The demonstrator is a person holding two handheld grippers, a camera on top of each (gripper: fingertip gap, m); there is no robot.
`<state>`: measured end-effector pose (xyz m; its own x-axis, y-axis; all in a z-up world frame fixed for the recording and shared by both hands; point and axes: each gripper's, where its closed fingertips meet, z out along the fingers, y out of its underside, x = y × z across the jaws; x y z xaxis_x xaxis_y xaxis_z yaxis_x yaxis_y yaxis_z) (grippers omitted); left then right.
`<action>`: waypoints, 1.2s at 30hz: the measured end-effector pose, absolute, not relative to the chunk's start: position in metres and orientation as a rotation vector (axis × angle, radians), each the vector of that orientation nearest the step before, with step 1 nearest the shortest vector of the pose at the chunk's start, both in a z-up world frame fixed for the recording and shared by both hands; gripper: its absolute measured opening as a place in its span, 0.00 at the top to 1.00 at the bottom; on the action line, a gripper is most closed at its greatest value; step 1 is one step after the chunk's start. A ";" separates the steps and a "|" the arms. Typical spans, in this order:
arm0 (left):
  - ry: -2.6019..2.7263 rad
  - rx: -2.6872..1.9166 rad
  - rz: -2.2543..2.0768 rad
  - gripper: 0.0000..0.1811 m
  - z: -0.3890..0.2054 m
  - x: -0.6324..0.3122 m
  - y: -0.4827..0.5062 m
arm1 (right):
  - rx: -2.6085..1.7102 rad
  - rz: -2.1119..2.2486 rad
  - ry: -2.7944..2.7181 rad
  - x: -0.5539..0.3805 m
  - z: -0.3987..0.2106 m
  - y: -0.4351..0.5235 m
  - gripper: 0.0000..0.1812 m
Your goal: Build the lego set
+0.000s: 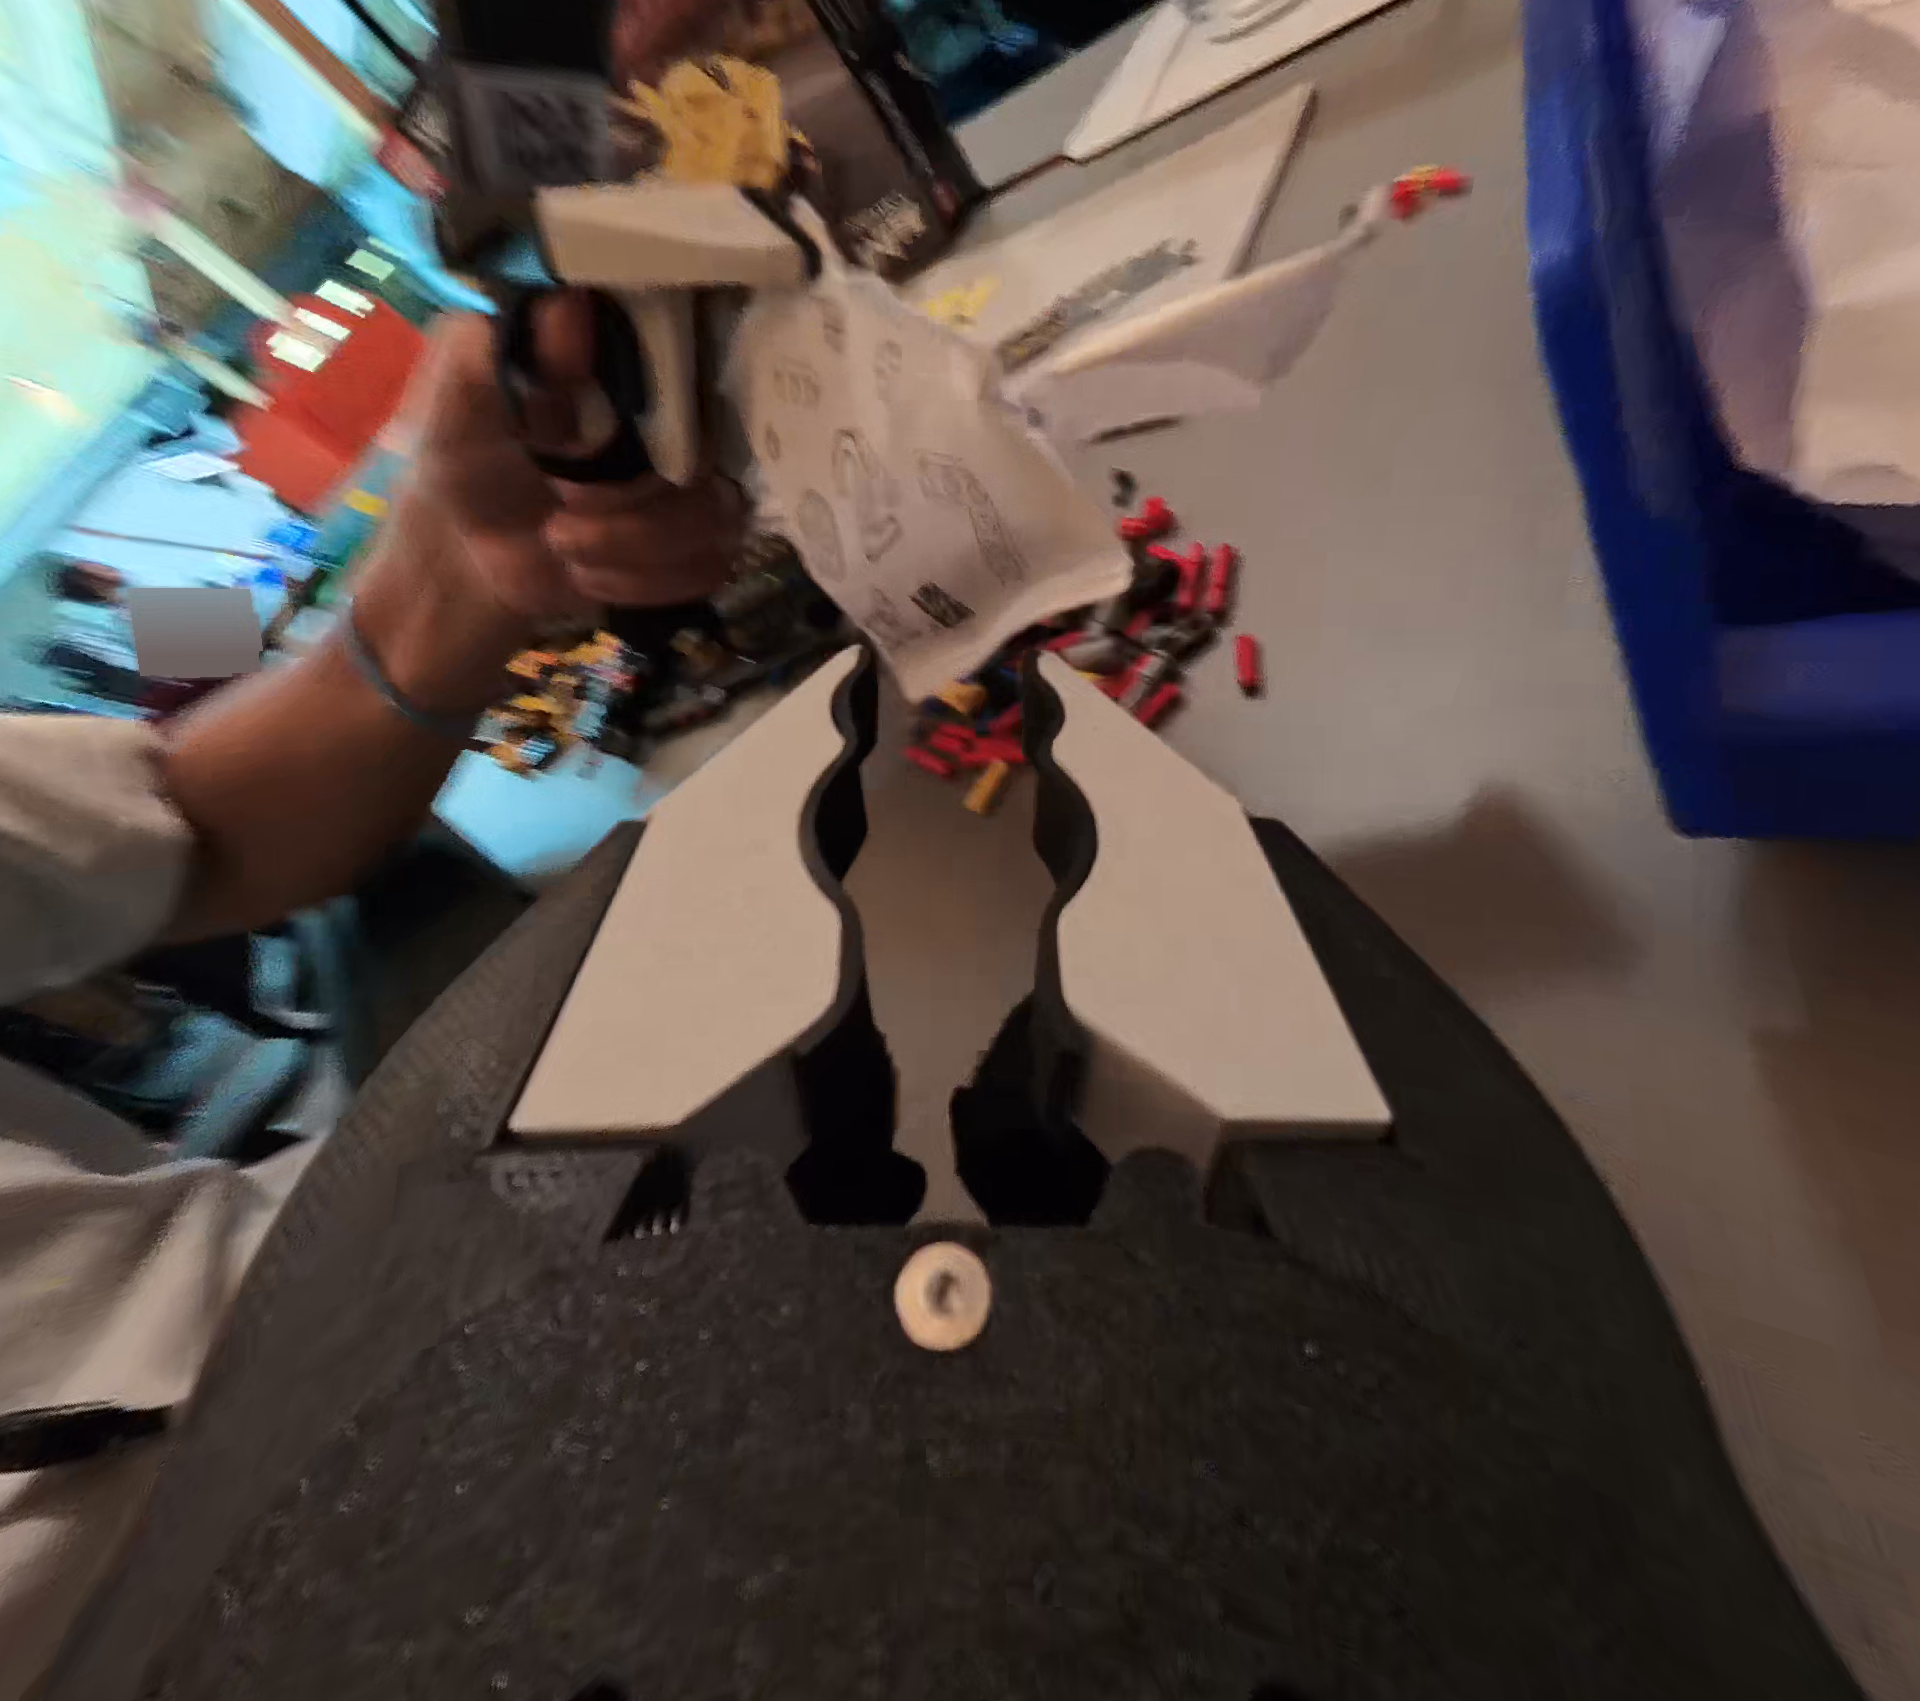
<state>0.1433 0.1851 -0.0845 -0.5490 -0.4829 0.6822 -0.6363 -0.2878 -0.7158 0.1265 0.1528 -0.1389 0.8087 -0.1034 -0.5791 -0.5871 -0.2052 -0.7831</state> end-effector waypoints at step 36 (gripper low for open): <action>-1.622 1.847 1.859 1.00 -0.119 0.146 0.182 | -2.123 0.076 0.648 0.109 -0.183 0.142 0.77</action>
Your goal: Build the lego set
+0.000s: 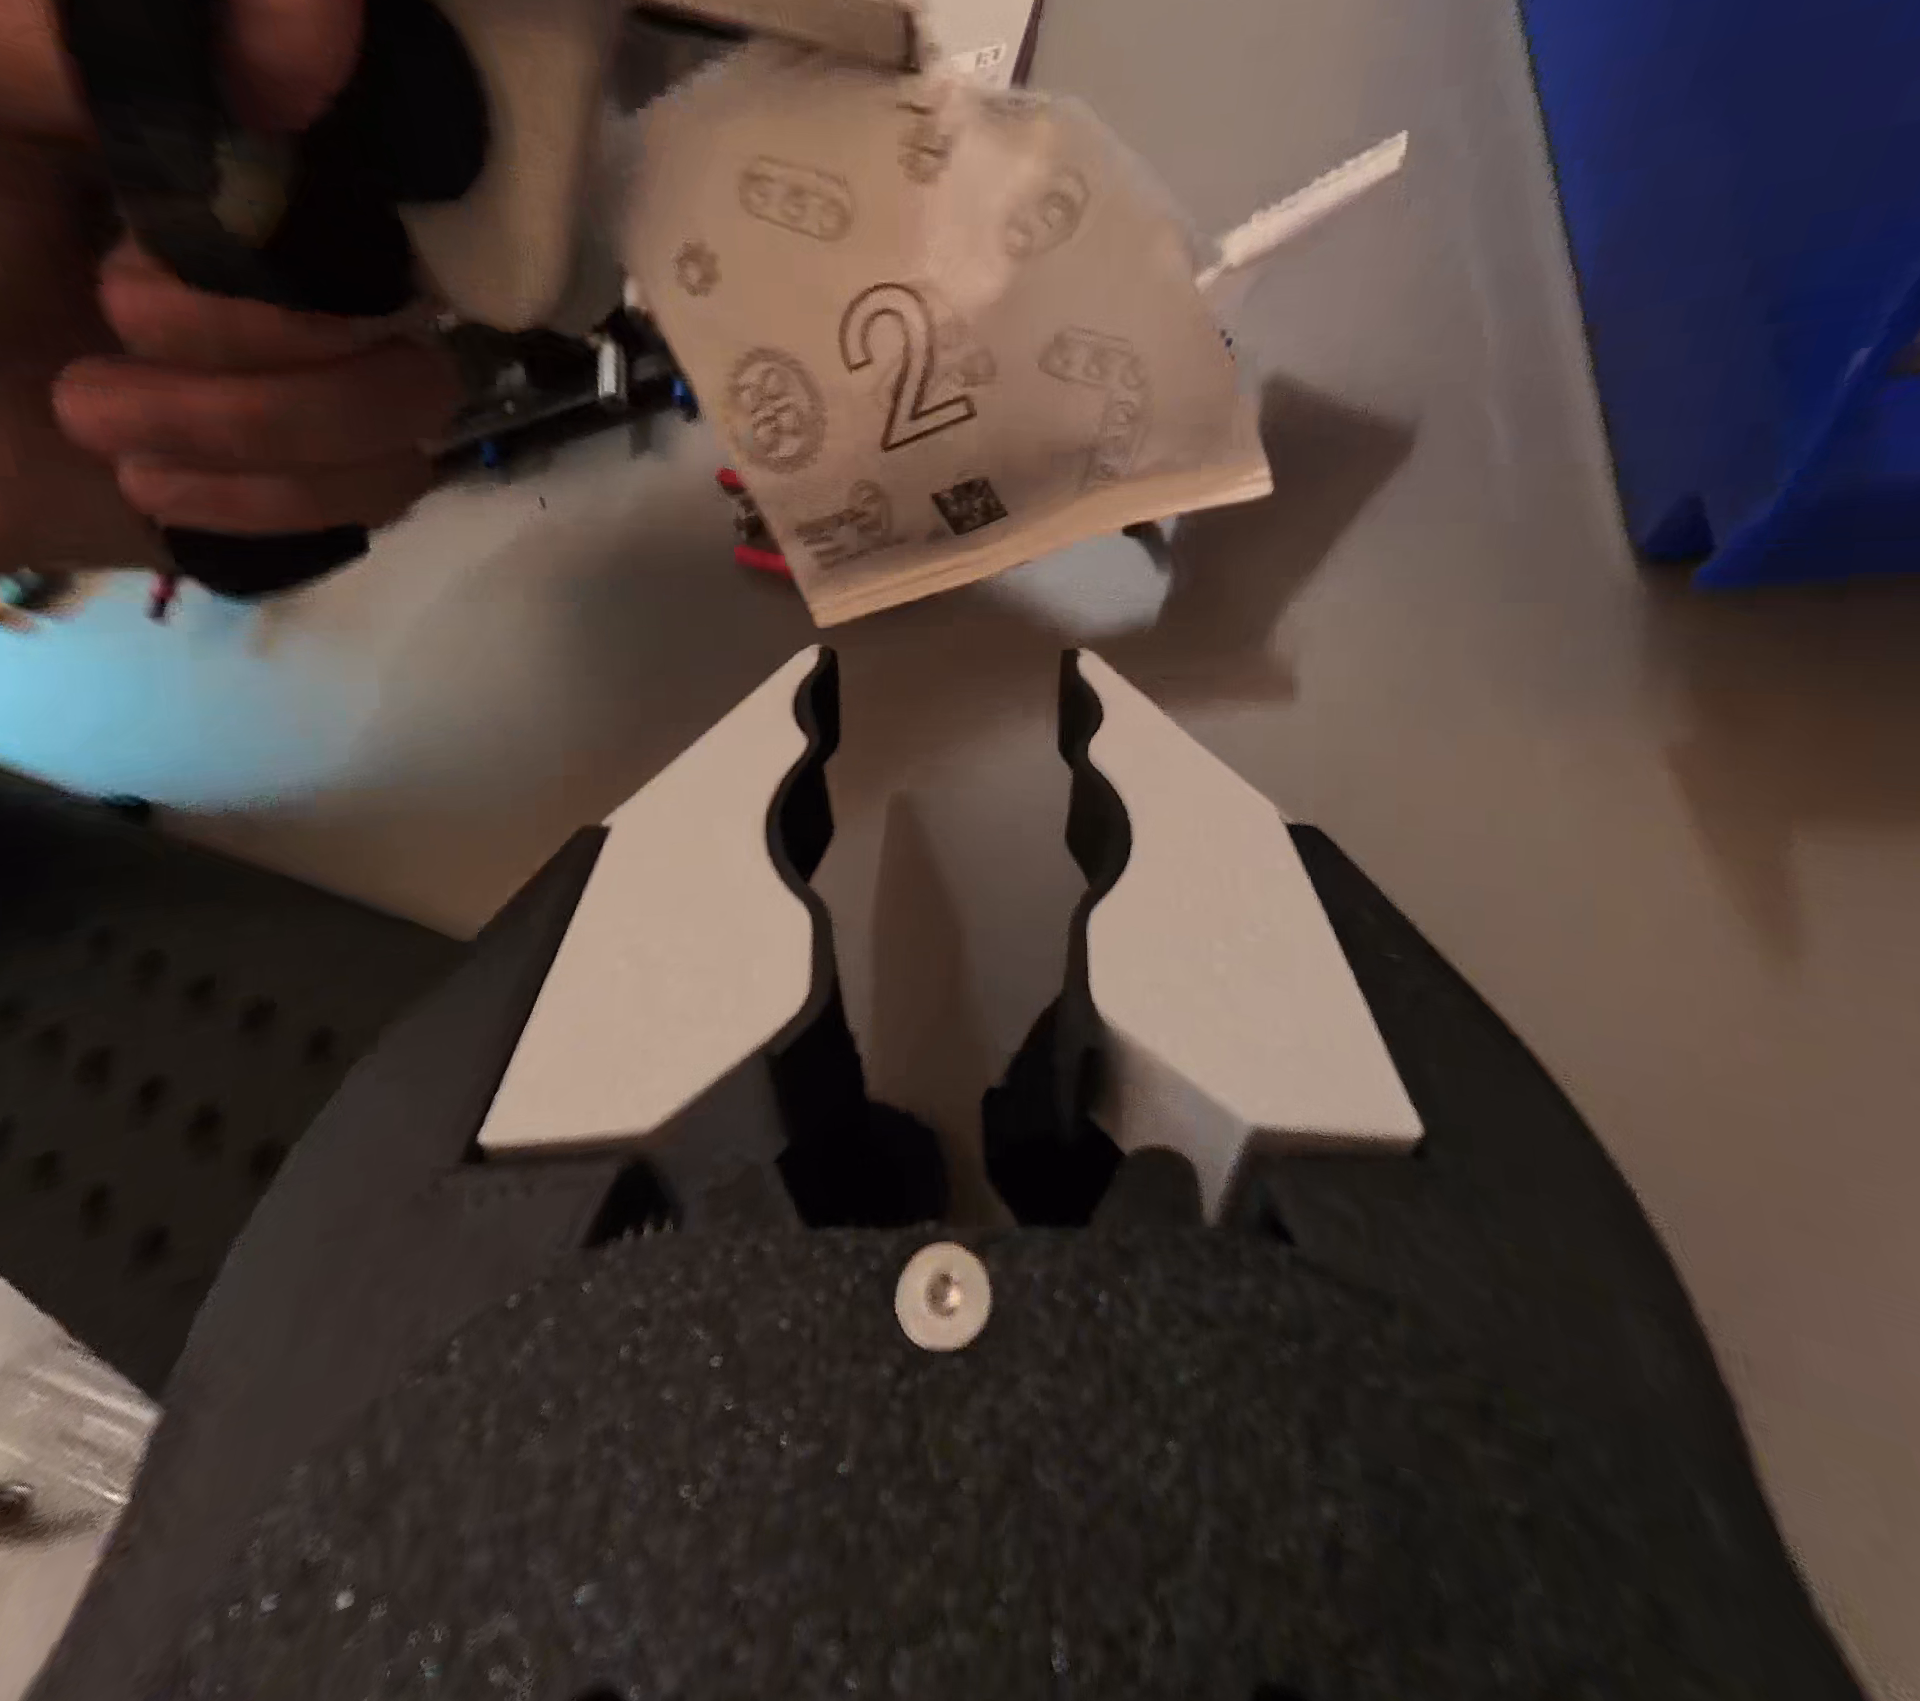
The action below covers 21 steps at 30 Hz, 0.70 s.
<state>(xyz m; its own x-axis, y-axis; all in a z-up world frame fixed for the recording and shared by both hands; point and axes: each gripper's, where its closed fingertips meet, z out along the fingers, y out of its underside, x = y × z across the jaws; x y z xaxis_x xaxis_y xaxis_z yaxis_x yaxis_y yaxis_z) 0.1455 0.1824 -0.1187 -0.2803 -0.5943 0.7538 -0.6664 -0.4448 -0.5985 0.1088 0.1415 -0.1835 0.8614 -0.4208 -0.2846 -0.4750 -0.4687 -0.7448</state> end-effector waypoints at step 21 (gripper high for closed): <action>-1.819 1.730 1.895 0.99 -0.119 0.133 0.175 | -1.502 0.680 0.751 0.127 -0.123 0.136 1.00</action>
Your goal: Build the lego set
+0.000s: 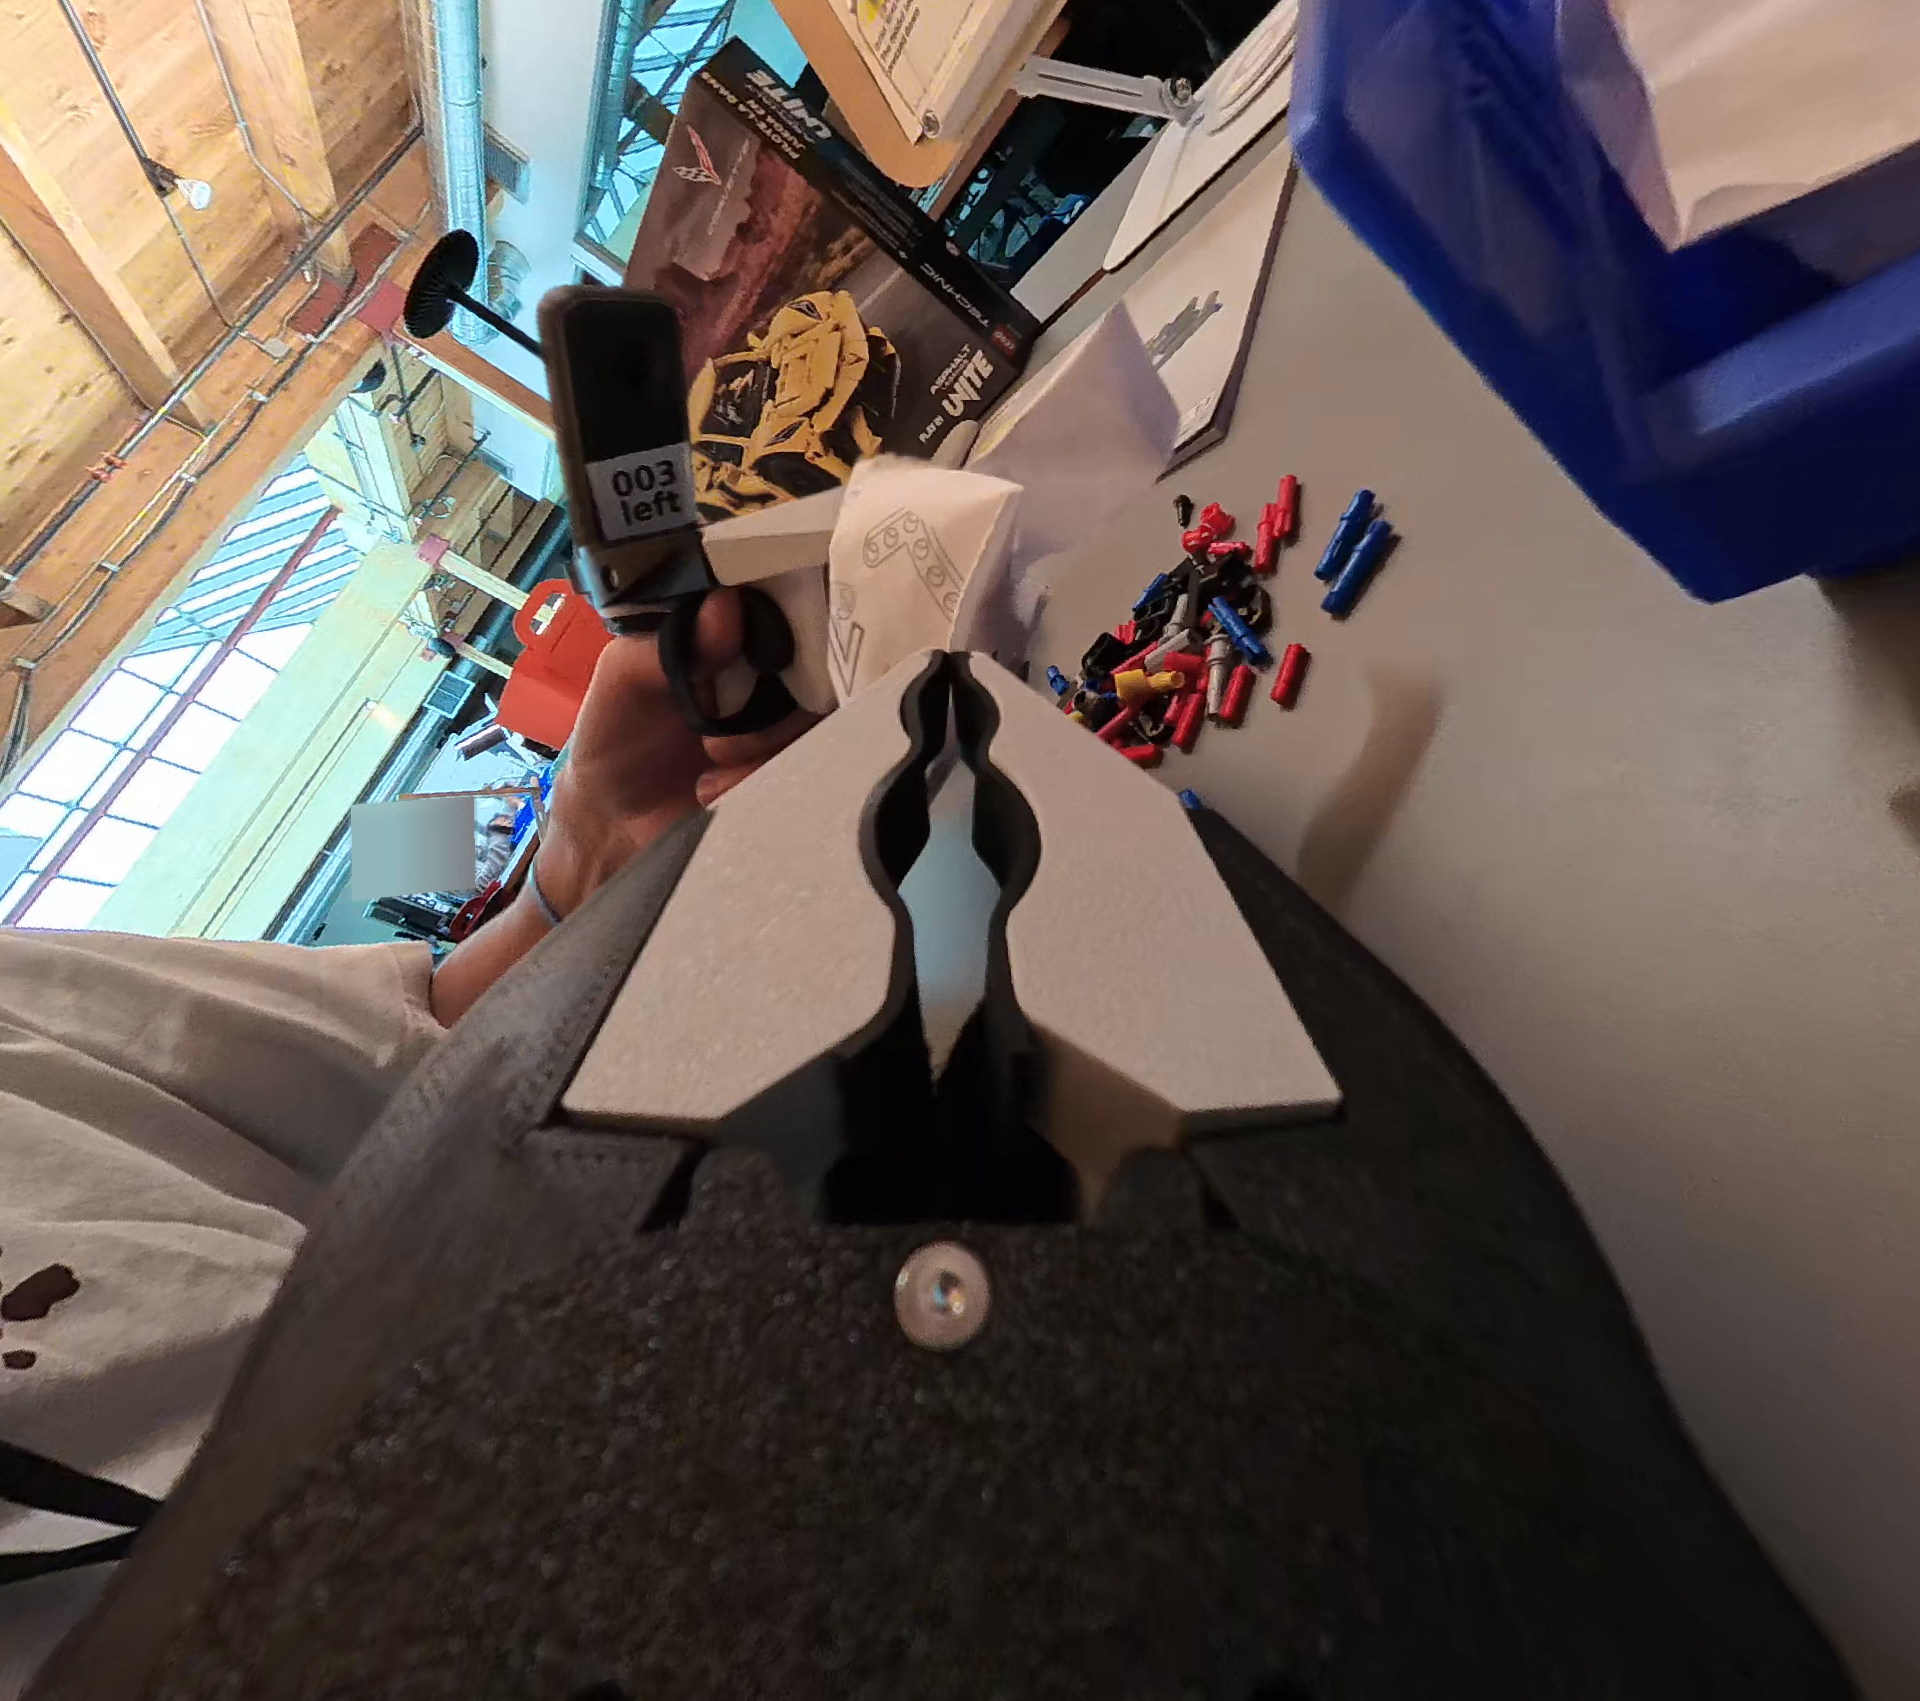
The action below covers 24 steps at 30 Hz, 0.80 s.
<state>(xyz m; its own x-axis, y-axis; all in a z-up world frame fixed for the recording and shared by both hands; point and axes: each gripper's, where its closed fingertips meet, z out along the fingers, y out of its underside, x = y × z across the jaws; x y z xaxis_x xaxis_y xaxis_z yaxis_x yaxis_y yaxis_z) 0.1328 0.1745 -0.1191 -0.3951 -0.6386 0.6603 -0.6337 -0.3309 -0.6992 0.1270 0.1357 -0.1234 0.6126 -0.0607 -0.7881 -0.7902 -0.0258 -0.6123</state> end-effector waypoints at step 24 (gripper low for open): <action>2.056 -1.169 -1.352 1.00 -0.144 0.110 0.151 | -1.651 0.625 0.497 0.129 -0.122 0.125 0.93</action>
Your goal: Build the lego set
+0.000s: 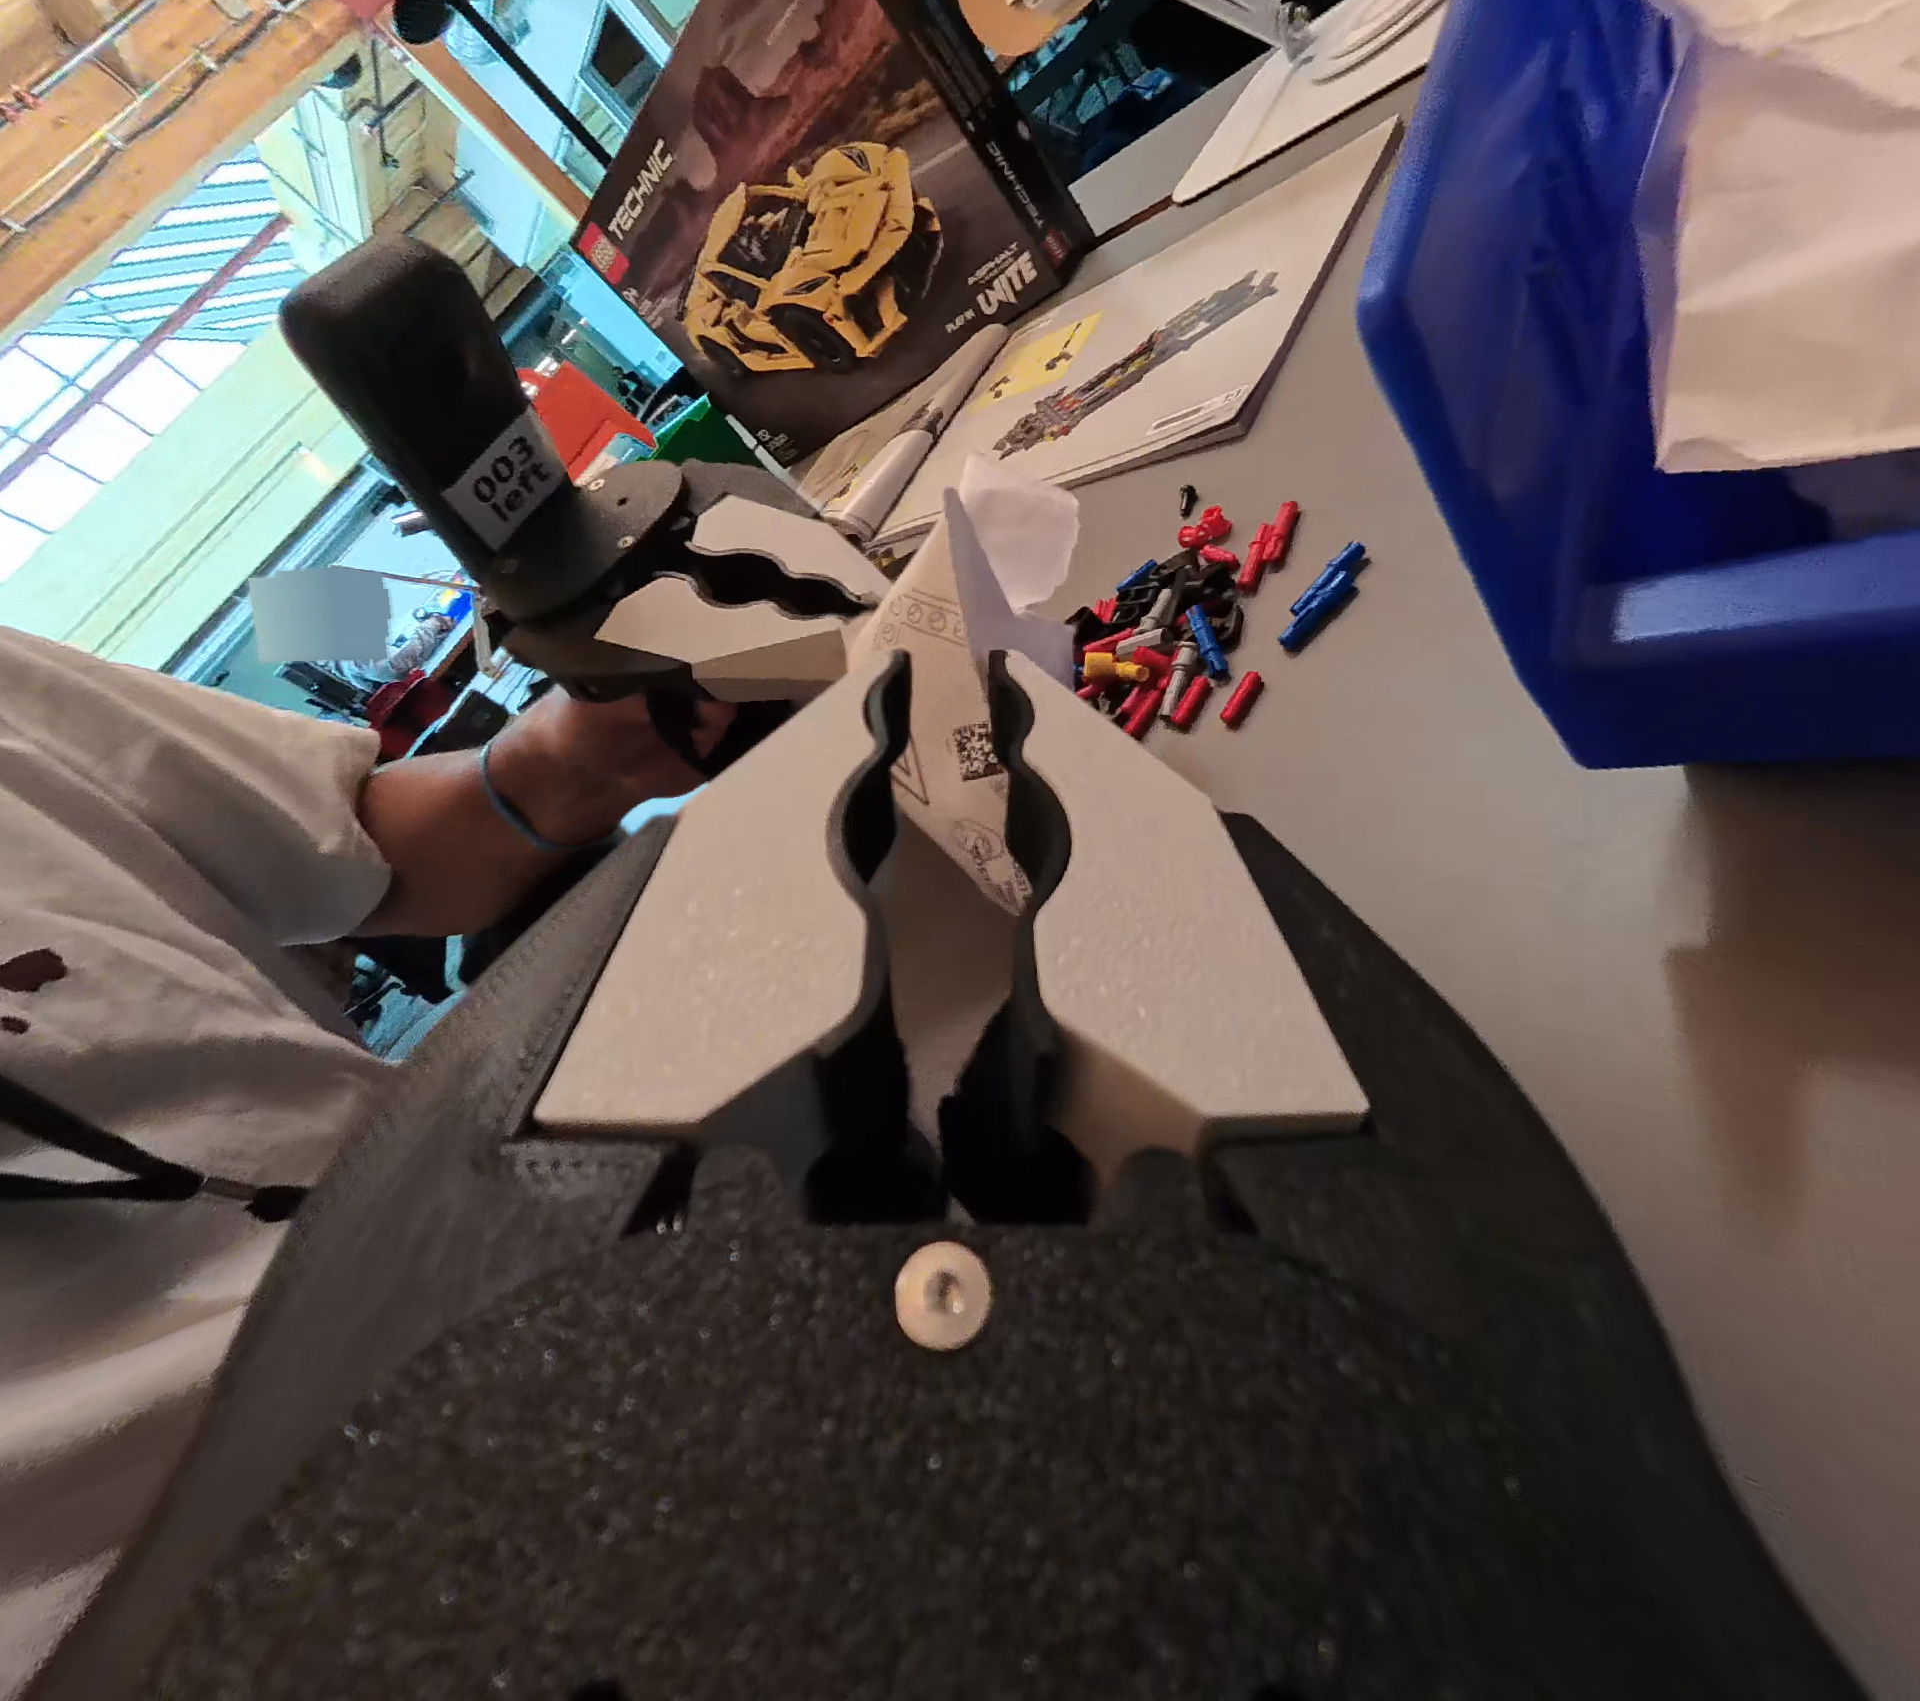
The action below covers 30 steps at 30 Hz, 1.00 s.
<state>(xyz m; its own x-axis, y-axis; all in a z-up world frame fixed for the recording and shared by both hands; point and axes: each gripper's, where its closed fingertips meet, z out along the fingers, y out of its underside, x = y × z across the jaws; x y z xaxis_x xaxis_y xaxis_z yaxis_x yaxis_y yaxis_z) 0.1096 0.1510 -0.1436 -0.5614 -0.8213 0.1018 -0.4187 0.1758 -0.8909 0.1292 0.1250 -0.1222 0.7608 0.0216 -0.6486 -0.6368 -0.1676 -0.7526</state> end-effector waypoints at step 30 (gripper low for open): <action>2.120 -1.127 -1.347 1.00 -0.157 0.110 0.147 | -1.976 0.362 0.124 0.128 -0.127 0.128 1.00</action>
